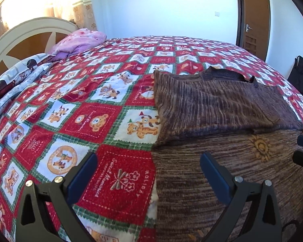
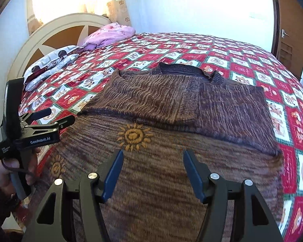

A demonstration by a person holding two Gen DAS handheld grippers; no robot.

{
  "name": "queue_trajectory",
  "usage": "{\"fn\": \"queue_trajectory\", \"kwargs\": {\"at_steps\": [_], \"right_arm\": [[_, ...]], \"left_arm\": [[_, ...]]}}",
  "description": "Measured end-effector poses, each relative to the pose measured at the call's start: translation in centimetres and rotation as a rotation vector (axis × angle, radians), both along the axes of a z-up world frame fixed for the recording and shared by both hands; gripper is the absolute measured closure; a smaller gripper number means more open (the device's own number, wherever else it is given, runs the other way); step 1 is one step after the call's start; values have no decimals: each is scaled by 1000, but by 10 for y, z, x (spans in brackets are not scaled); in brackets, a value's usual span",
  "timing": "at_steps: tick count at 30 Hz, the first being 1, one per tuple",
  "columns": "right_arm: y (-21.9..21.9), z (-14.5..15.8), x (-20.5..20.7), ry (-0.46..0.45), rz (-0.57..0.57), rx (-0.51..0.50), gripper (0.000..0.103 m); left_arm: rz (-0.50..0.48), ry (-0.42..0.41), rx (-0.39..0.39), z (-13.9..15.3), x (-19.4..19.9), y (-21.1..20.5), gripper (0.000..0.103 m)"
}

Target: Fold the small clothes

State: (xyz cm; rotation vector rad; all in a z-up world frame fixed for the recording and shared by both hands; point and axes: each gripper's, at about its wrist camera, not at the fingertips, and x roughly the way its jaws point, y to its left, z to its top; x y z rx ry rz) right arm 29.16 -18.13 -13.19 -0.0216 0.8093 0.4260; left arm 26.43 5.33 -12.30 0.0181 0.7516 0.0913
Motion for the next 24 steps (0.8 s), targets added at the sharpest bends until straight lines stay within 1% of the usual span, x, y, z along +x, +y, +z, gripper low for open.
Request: {"fn": "queue_trajectory", "kwargs": {"at_steps": [5,10,16,19,24], "right_arm": [[-9,2,-17,0,-5,18,40],[-17,8,-34,-14,-13,33,40],[-28,14,-53,-28,-28,57,39],[-31,18,-64,-34,-30,59,38],[-37,24,-83,-44,-25,63,38]], "left_arm": [[-12,-26,-5,10,-15,-2,0],[-33,-65,-3,22,-39,-6,0],[-54,-115,22,37,-63,-8,0],[-73,-141,6,45,-77,-6,0],[-99,-168,16,55,-101,-5,0]]}}
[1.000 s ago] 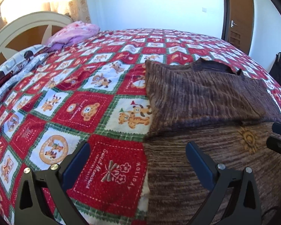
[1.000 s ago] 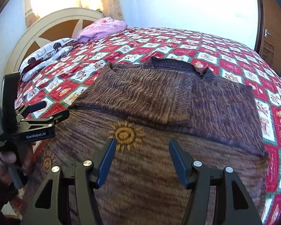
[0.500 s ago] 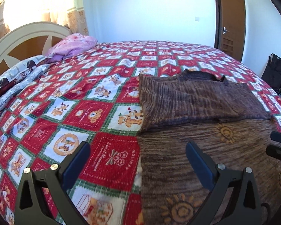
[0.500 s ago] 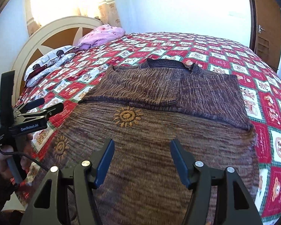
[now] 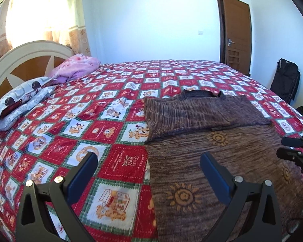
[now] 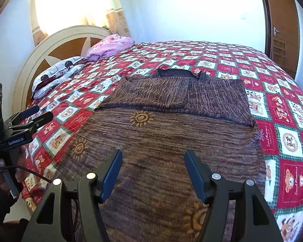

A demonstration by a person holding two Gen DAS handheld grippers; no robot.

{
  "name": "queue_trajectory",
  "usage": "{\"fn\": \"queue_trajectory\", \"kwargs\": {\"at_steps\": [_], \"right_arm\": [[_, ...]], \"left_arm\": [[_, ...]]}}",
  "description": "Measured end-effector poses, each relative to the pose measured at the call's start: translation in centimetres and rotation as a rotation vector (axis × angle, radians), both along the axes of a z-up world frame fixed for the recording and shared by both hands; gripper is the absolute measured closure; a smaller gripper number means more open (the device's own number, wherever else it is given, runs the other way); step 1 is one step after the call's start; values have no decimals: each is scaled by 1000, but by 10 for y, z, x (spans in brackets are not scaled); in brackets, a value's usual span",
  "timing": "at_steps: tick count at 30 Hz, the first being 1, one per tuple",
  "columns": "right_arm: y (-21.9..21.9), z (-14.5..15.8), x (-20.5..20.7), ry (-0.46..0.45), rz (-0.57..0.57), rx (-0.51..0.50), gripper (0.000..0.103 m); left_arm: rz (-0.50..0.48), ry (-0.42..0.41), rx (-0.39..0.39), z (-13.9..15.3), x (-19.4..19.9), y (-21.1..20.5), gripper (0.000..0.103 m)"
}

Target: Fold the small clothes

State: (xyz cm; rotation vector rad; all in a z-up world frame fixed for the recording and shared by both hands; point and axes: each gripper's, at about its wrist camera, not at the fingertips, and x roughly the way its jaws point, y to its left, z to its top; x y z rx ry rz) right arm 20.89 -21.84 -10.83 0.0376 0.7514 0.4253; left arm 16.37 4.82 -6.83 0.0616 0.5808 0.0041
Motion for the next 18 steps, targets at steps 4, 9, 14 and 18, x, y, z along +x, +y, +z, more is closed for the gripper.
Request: {"fn": "queue_trajectory", "kwargs": {"at_steps": [4,9,14,18], "right_arm": [[-4,2,-13,0,7,-5,38],[-12,-1,-28,12,4,-4,37],[-16,-8,-39,26,-2,-15,37],[-17,-13,-48,38,-2,-21,37]], "left_arm": [[-21,-20,7,5,-22,1,0],[-68,-28,25,7,-52,2,0],[-111,14,33,-3,-74,1,0],[-114,50,39,-15,-91,-1,0]]}}
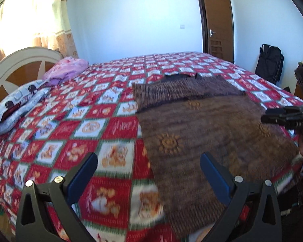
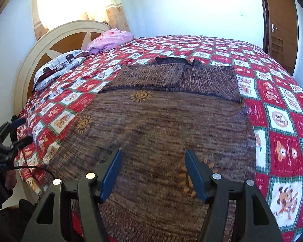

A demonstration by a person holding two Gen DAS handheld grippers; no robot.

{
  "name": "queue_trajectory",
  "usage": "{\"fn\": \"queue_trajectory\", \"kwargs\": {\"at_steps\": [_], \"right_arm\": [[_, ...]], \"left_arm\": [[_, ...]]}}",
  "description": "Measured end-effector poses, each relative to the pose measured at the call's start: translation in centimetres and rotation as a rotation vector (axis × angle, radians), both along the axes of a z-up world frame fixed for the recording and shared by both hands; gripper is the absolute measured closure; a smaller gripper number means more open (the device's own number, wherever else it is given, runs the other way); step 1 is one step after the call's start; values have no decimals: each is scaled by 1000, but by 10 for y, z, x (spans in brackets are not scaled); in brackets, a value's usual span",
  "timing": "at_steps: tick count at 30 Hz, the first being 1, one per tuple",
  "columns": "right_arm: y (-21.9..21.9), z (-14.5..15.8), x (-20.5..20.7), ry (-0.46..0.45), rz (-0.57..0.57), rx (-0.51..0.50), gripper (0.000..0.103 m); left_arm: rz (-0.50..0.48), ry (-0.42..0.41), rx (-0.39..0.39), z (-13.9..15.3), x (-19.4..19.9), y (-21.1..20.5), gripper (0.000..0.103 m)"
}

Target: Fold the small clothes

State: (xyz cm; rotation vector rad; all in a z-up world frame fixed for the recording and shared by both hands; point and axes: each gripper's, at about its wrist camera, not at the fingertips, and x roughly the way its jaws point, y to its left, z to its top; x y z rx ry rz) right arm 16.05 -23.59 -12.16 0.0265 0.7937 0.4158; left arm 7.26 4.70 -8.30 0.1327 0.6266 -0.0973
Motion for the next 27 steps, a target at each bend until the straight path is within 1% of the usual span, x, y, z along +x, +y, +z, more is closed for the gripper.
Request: {"fn": "queue_trajectory", "kwargs": {"at_steps": [3,5,7,11,13,16,18,20,22,24,25,26,27], "right_arm": [[-2,-5,-9,12,2,-1,37],[-4,-7,-15,16,0,-8,37],[-5,-8,-22,19,-1,-10,37],[-7,-10,-34,22,-3,-6,37],[-9,-11,-38,23,-1,-5,37],[-10,-11,-41,24,-8,-8,37],[-12,-12,-41,25,-15,-4,37],[-15,-12,-40,27,-22,-4,37],[-17,-13,-42,30,-29,-8,37],[-22,-14,-45,35,-39,-8,37],[-25,-14,-46,38,-47,-9,37],[-30,-15,-48,42,-56,-8,37],[-35,-16,-50,45,-67,-7,37]], "left_arm": [[-5,64,-20,-14,-9,0,0],[-6,109,-51,-23,-13,2,0],[-1,163,-95,-31,-17,4,0],[-1,237,-185,-40,-20,6,1],[-10,268,-222,-46,-21,5,4],[-21,316,-264,-54,-19,5,12],[-30,345,-298,-59,-18,6,24],[-34,383,-327,-64,-15,7,29],[-30,408,-343,-68,-13,8,30],[-28,405,-345,-68,-14,7,31],[-32,403,-341,-67,-14,6,34],[-40,406,-339,-67,-14,4,40],[-49,410,-332,-67,-15,1,43]]}}
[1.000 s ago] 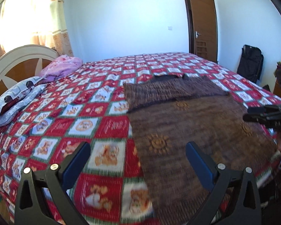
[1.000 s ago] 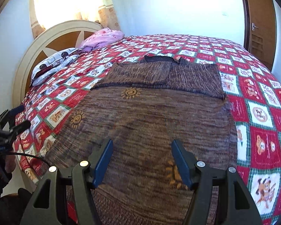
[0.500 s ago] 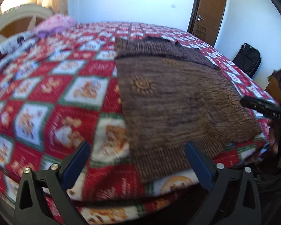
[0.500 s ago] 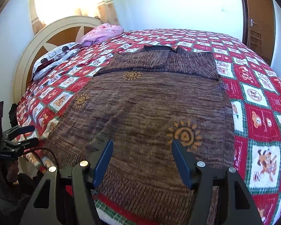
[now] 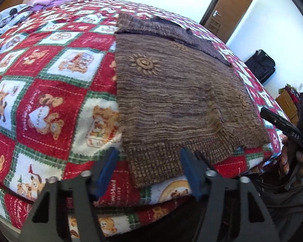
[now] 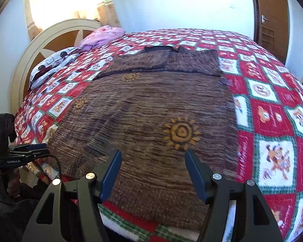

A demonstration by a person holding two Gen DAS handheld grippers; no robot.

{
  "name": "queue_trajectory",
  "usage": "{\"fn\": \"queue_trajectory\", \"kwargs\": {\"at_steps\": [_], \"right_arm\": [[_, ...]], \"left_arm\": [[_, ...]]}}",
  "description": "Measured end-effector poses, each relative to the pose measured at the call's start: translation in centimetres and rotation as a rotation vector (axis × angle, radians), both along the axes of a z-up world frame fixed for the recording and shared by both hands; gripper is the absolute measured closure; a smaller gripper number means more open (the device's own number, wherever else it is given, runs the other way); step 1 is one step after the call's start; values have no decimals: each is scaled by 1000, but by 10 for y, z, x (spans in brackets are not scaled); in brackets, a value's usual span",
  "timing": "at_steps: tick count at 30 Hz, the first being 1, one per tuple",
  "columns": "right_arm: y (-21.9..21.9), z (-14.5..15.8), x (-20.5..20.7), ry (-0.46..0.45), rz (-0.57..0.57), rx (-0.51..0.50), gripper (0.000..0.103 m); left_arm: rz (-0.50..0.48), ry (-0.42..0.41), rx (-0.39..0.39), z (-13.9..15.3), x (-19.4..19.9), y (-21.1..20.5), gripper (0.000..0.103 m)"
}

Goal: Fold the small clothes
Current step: 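Close the left tool on the sweater hem while the right tool grasps the hem too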

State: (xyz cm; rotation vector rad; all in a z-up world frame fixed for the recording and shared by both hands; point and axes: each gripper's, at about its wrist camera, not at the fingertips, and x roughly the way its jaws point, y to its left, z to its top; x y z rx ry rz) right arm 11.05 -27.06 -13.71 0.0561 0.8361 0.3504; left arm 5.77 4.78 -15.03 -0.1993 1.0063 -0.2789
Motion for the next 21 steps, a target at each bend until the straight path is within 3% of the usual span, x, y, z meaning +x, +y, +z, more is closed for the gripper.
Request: {"fn": "queue_trajectory", "kwargs": {"at_steps": [7,10,11,12,21], "right_arm": [[-31,-2,-10,19,-76,7,37],[-41,-5,-15,49,-97,7,37],[-45,-7,-17,60,-107,10,37],[-50,-8,-19,70,-118,16,37],[-86,-20,-26,119,-232,47,37]], "left_arm": [[-22,-12,55,-1,-1,-6,52],[-31,-45,118,-2,-4,-11,69],[-37,-48,117,-2,-3,-12,85],[-52,-44,99,-2,-2,-12,93],[-37,-102,56,7,-4,-5,94]]}}
